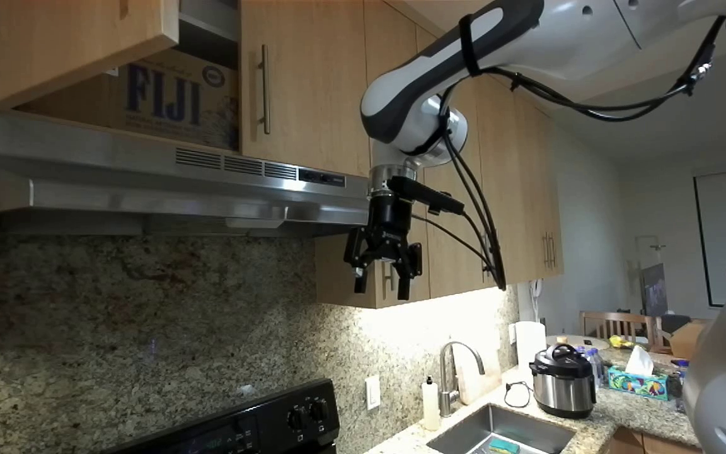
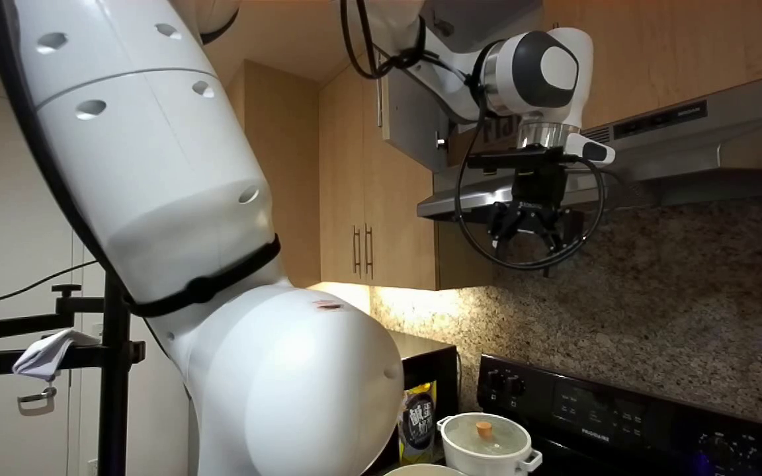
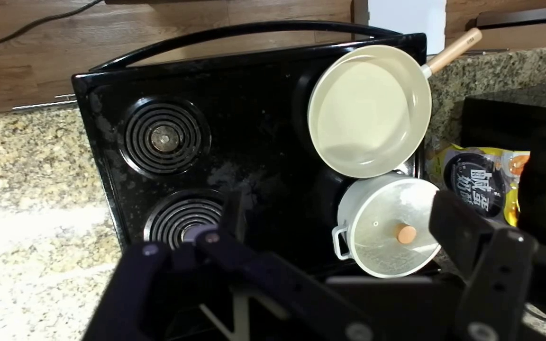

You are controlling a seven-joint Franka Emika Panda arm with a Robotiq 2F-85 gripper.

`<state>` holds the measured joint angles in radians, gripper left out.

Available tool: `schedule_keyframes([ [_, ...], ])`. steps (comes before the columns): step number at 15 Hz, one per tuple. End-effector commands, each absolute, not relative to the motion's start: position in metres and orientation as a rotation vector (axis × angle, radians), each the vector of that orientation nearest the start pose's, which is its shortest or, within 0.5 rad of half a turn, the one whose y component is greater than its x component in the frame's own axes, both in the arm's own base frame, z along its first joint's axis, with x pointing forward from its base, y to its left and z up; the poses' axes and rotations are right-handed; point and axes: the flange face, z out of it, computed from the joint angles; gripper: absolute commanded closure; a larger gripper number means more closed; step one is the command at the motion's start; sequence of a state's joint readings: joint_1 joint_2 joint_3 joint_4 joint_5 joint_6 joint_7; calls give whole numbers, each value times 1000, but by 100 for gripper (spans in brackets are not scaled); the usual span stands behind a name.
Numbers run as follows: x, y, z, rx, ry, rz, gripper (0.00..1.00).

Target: Close the cupboard

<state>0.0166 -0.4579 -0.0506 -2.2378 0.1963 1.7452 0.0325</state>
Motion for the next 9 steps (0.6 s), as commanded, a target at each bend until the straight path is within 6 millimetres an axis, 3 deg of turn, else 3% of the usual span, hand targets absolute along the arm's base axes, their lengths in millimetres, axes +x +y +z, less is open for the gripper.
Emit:
schedule_keyframes([
  [1, 407, 6, 556, -2916, 159, -10, 0],
  [9, 390, 14, 583, -2937, 173, -153, 0],
])
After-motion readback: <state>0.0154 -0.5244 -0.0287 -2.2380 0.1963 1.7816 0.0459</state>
